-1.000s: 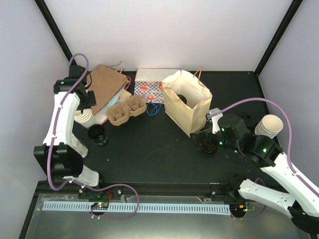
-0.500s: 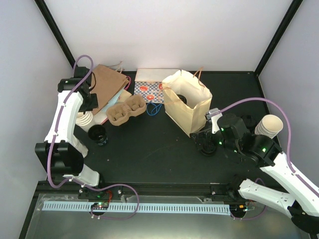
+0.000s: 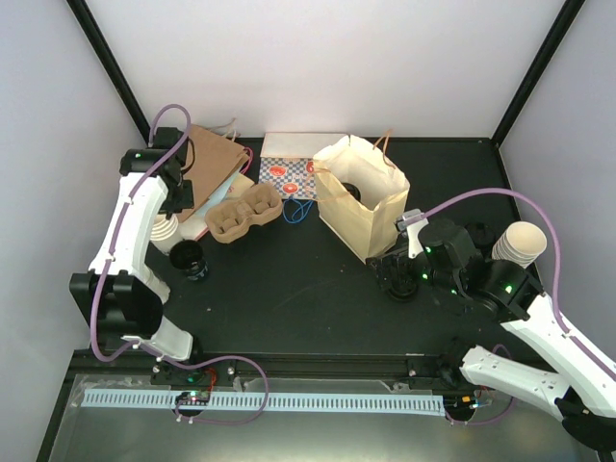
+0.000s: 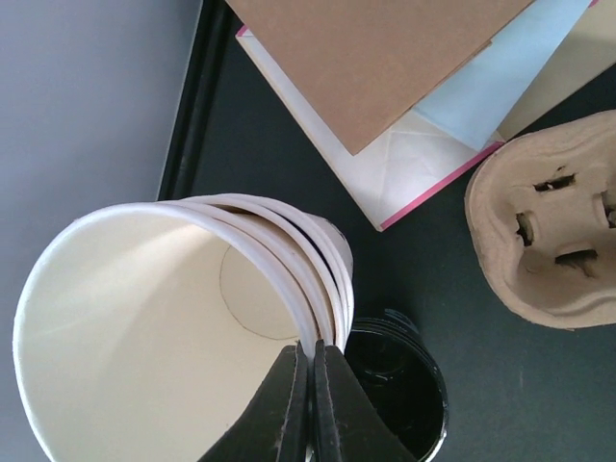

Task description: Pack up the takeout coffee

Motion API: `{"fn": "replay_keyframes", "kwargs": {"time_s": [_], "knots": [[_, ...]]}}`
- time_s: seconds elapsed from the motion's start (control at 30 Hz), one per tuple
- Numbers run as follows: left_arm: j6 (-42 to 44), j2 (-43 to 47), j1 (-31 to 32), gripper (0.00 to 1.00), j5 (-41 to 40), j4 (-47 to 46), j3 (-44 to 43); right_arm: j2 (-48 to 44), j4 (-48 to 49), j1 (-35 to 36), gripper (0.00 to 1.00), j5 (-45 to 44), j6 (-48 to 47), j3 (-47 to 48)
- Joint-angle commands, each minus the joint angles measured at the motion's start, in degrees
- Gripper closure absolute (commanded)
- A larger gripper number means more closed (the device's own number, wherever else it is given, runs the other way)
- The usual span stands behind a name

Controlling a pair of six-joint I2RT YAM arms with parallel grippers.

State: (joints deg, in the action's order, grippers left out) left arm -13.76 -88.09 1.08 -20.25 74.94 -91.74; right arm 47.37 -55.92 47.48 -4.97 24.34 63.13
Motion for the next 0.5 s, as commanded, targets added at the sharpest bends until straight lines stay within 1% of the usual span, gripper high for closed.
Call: {"fn": "replay_keyframes", "kwargs": {"time_s": [0.0,0.03,0.07,0.1,0.13,0.2,0.27,0.37,0.4,0.47], "knots": [[-2.3,-0.8,1.6,0.98,-7.7,3.5,-2.2,-0.4,0.1,-0.4,0.00,0.6,0.2,0.2],[-1.5,-1.0,2.0,0.98,-6.6,2.8,-2.2,-0.6,0.1,-0.4,0.00,0.4,0.2,0.1],[0.3,-0.6,2.0,0.98,-3.1,1.2,-1.4,-0.7,0.0,-0.3,0.00,0.2,0.1,0.0],[0.4,-0.4,2.3,0.98,-2.8,0.8,-0.8,-0.7,0.1,-0.3,0.00,0.1,0.2,0.0],[-0.7,-0.6,2.7,0.98,-4.5,1.4,-1.1,-0.7,0.1,-0.3,0.00,0.2,0.2,0.0],[0.9,0.0,2.8,0.98,0.2,-0.5,-0.3,-0.6,0.1,-0.4,0.00,0.5,0.4,0.1],[-1.0,-0.1,3.2,0.98,-4.8,0.4,-0.2,-0.7,0.1,-0.3,0.00,0.9,0.6,0.1],[-2.1,-0.5,3.4,0.98,-8.1,2.1,-1.7,-1.0,-0.1,-0.4,0.00,0.7,0.6,0.0],[-1.9,0.1,3.4,0.98,-7.7,1.8,-1.8,-1.2,-0.2,-0.4,0.00,0.6,0.6,-0.1],[1.0,1.8,3.3,0.97,-1.8,-1.2,-0.8,-1.5,-0.3,-0.3,0.00,0.4,0.5,-0.3]]}}
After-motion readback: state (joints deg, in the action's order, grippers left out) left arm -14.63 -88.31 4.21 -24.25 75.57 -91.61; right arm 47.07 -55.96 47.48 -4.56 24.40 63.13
